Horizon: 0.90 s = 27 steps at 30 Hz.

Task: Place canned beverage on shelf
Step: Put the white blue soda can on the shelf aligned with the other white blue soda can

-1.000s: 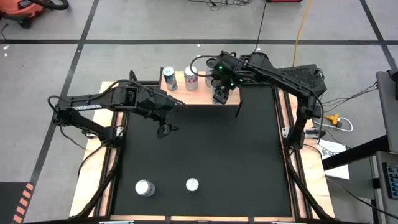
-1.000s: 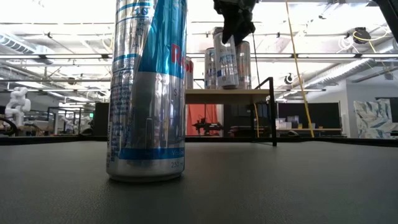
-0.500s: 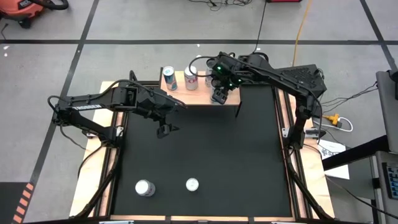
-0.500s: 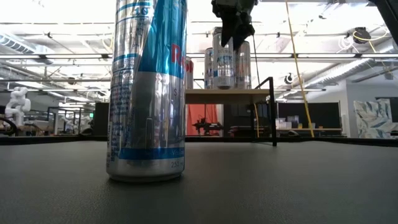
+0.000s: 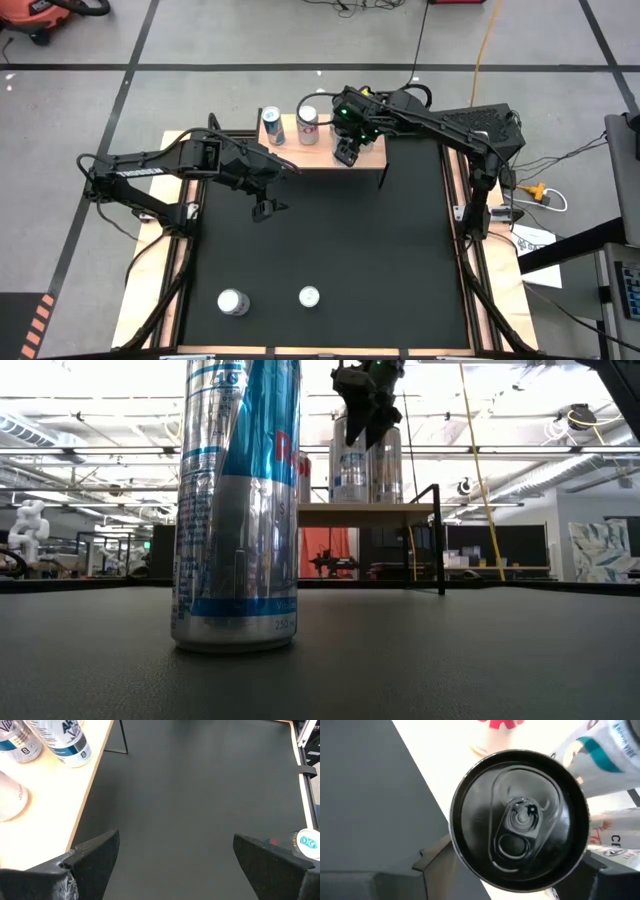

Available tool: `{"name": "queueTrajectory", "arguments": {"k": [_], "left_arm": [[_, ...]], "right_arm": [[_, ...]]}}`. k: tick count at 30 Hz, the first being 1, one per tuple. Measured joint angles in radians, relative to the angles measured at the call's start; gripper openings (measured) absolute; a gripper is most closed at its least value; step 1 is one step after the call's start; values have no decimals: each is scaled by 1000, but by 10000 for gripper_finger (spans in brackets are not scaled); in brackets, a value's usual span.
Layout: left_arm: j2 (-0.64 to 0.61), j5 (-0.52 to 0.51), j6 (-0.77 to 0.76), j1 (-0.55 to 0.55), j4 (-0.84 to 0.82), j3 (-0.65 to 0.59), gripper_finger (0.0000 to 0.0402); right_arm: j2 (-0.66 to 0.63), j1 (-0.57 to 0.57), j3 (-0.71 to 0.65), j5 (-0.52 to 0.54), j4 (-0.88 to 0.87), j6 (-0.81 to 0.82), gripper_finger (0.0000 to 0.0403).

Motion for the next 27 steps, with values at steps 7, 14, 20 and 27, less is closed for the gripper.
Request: {"name": "queueTrajectory", "arguments": {"k": [7, 14, 20, 27], "left_arm": [[0, 0, 0, 0, 0, 0, 393], [0, 0, 0, 0, 0, 0, 393], [0, 0, -2, 0, 0, 0, 393], [0, 0, -2, 0, 0, 0, 393]], "right_arm": [[-4, 1, 0, -3, 4, -3, 265], [-39, 1, 0, -81, -31, -5, 265], [-68, 2, 0, -80, -23, 6, 265], [-68, 6, 0, -84, -64, 27, 265]]}}
